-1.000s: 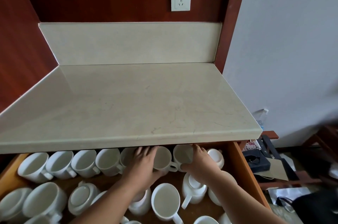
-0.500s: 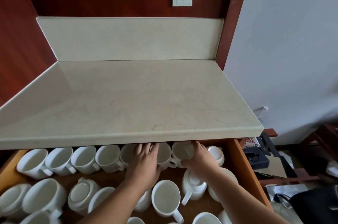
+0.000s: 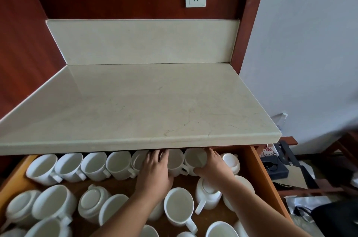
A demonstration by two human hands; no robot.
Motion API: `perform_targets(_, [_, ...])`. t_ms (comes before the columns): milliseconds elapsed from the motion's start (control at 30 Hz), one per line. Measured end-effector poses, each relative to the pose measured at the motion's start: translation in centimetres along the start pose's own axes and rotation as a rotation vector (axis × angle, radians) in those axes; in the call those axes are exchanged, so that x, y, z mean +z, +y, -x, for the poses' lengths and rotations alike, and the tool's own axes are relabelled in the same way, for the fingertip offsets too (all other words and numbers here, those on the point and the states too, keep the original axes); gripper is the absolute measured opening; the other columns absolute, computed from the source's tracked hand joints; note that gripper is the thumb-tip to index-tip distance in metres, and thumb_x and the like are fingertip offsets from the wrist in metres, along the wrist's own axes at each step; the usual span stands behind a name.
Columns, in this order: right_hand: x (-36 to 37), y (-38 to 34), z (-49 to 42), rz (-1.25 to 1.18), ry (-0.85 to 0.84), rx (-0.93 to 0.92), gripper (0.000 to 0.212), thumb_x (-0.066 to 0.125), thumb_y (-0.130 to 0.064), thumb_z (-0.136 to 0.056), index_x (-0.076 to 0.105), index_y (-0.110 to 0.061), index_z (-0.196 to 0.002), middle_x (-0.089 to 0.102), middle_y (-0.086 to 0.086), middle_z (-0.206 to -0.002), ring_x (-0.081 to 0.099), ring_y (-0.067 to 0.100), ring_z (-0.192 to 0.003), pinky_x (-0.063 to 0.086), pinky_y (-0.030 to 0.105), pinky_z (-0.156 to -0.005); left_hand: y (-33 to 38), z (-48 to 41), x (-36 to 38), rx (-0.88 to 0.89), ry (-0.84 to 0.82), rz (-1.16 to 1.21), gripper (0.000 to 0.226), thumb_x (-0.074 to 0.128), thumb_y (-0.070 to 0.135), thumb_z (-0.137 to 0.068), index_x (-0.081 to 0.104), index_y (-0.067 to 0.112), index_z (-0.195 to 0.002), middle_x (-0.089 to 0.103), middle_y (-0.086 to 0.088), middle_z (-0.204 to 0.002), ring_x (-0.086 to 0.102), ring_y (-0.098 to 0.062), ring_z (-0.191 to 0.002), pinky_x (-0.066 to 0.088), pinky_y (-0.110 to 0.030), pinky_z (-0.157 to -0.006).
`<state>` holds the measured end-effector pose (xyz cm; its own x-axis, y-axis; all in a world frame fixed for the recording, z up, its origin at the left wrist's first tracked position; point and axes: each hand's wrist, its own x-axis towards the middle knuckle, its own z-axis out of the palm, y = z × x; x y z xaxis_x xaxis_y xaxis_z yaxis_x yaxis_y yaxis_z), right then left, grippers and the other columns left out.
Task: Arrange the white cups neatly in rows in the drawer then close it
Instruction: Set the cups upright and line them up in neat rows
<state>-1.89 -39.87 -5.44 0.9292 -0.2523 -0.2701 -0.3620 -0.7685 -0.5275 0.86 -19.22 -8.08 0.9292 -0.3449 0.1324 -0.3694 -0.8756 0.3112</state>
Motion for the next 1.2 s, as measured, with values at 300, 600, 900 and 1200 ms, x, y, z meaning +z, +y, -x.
perform_targets(300, [-5.0,1.1,3.8,0.053,0.124,-0.041,0.031,0.061,-0.026,-0.09,0.067,-0.026,-0.12,0.064,-0.005,-0.113,0.062,0.014,-0.103,0.048,0.027,-0.08,0.9,1.9,-4.4,0.099,-0.172,0.209,0.02,0.06,0.033,-0.094,0.067,0.03,-0.112,0.061,0.016,-0.113,0.062,-0.008,-0.107,0.051,-0.03,-0.089])
perform_targets(600, [-6.2,3.8,8.3,0.24,-0.097,0.108,0.052,0.055,-0.03,-0.095,0.044,-0.017,-0.144,0.048,0.007,-0.144,0.051,0.026,-0.125,0.045,0.034,-0.1,4.5,4.3,-1.5,0.292,-0.458,0.05,0.066,0.054,0.068,-0.081,0.05,0.037,-0.14,0.049,0.014,-0.14,0.046,-0.013,-0.133,0.04,-0.032,-0.109])
perform_targets(900, [-5.1,3.8,9.1,0.286,-0.109,0.094,0.054,0.053,-0.033,-0.098,0.042,-0.009,-0.145,0.037,0.009,-0.15,0.041,0.026,-0.134,0.035,0.04,-0.115,4.5,4.4,-0.3,0.285,-0.456,-0.021,0.058,0.056,0.063,-0.08,0.055,0.039,-0.133,0.05,0.014,-0.128,0.043,-0.013,-0.13,0.037,-0.029,-0.107])
perform_targets(1200, [-4.8,4.8,8.9,0.179,-0.096,0.149,0.079,0.07,-0.034,-0.081,0.031,-0.015,-0.147,0.049,0.007,-0.139,0.05,0.026,-0.127,0.045,0.033,-0.099,4.7,4.9,-0.8,0.241,-0.563,-0.069,0.066,0.054,0.072,-0.074,0.057,0.04,-0.131,0.049,0.012,-0.125,0.043,-0.016,-0.128,0.038,-0.034,-0.107])
